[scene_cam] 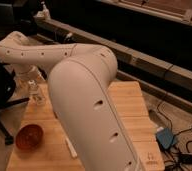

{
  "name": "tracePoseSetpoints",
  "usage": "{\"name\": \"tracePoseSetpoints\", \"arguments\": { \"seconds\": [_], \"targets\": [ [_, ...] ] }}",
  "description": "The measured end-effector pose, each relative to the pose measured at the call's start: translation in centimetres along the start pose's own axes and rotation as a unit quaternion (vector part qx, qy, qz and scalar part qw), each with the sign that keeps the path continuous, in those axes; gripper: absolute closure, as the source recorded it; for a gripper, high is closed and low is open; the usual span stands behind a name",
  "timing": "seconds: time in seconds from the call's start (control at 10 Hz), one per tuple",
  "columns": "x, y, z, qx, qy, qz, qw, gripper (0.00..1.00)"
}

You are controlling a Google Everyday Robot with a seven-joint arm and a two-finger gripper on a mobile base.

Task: Place the bottle in the ceramic bowl

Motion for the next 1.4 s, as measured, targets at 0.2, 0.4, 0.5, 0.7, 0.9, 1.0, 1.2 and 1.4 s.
{"name": "tracePoseSetpoints", "arguments": {
  "seconds": [0.2,0.4,0.5,0.7,0.9,1.0,1.2,1.4],
  "targets": [
    [-1.4,0.7,0.8,-0.012,-0.005,-0.003,0.9999,0.35],
    [-2.7,1.1,1.8,-0.014,-0.009,-0.006,0.9998,0.35],
    [-3.1,1.2,2.3,-0.013,-0.009,-0.007,0.9999,0.35],
    [-3.7,1.9,3.7,-0.01,-0.004,-0.011,0.9999,0.35],
    [-4.0,1.9,4.7,-0.008,0.001,-0.011,0.9999,0.35],
    [-4.2,1.8,5.3,-0.006,0.004,-0.009,0.9999,0.35],
    [-4.5,0.6,5.7,0.021,0.006,-0.002,0.9998,0.35],
    [-4.4,-0.1,6.0,0.035,0.009,0.008,0.9993,0.35]
  ]
}}
